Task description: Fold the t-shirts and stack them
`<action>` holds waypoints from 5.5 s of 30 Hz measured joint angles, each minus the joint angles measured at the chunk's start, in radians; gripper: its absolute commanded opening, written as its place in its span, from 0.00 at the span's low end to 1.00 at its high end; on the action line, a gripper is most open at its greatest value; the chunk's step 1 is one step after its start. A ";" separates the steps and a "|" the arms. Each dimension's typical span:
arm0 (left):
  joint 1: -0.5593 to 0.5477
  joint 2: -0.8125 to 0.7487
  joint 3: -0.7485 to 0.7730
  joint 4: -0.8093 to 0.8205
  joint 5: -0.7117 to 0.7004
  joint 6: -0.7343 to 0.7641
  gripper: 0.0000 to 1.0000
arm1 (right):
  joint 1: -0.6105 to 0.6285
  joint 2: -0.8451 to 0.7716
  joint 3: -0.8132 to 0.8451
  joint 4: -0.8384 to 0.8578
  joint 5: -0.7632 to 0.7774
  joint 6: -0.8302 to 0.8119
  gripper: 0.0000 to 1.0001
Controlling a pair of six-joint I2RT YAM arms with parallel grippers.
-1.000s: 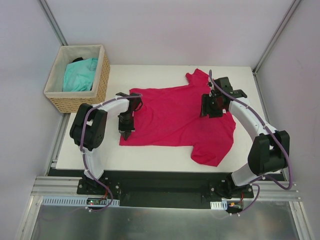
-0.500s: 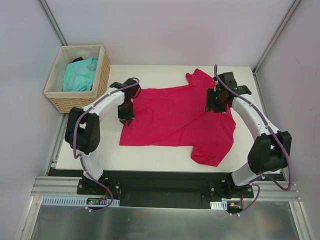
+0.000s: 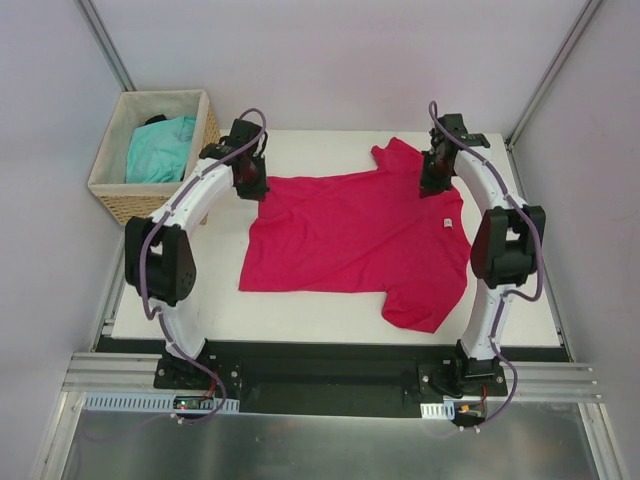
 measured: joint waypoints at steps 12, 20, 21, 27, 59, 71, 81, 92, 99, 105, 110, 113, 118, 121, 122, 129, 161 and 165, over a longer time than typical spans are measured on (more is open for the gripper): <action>0.012 0.219 0.120 0.011 0.056 0.050 0.00 | -0.050 0.142 0.184 -0.175 0.018 0.011 0.01; 0.019 0.299 0.182 0.036 0.076 0.053 0.00 | -0.055 0.230 0.293 -0.222 0.024 0.048 0.01; 0.020 0.303 0.182 0.039 0.080 0.053 0.00 | -0.055 0.233 0.287 -0.215 0.014 0.050 0.01; 0.045 0.338 0.219 0.054 0.100 0.053 0.00 | -0.055 0.285 0.342 -0.218 -0.021 0.063 0.01; 0.078 0.423 0.302 -0.037 0.175 0.003 0.00 | -0.106 0.509 0.484 -0.491 -0.053 0.224 0.01; 0.078 0.458 0.306 -0.116 0.201 -0.008 0.00 | -0.108 0.519 0.484 -0.494 -0.105 0.244 0.01; 0.078 0.571 0.428 -0.186 0.219 -0.021 0.00 | -0.113 0.538 0.484 -0.494 -0.128 0.248 0.01; 0.085 0.621 0.519 -0.194 0.195 -0.034 0.00 | -0.119 0.553 0.507 -0.483 -0.158 0.249 0.01; 0.098 0.641 0.548 -0.182 0.196 -0.059 0.00 | -0.121 0.565 0.534 -0.473 -0.167 0.259 0.01; 0.098 0.655 0.573 -0.181 0.195 -0.080 0.00 | -0.121 0.569 0.543 -0.468 -0.172 0.262 0.01; 0.098 0.657 0.576 -0.182 0.190 -0.098 0.00 | -0.129 0.568 0.540 -0.453 -0.205 0.262 0.01; 0.098 0.657 0.577 -0.183 0.166 -0.112 0.00 | -0.138 0.538 0.494 -0.423 -0.212 0.260 0.10; 0.102 0.659 0.600 -0.186 0.119 -0.116 0.00 | -0.146 0.329 0.269 -0.324 -0.235 0.228 0.50; 0.113 0.666 0.630 -0.183 0.101 -0.117 0.00 | -0.142 0.195 0.232 -0.293 -0.240 0.198 0.53; 0.117 0.666 0.636 -0.181 0.094 -0.117 0.00 | -0.141 0.159 0.233 -0.279 -0.243 0.186 0.54; 0.135 0.666 0.643 -0.181 0.088 -0.118 0.00 | -0.111 0.063 0.256 -0.243 -0.264 0.148 0.54; 0.209 0.745 0.714 0.003 0.053 -0.105 0.00 | -0.053 -0.008 0.396 -0.323 -0.270 0.058 0.55; 0.218 0.744 0.695 0.030 0.055 -0.106 0.00 | -0.053 -0.008 0.400 -0.341 -0.270 0.058 0.55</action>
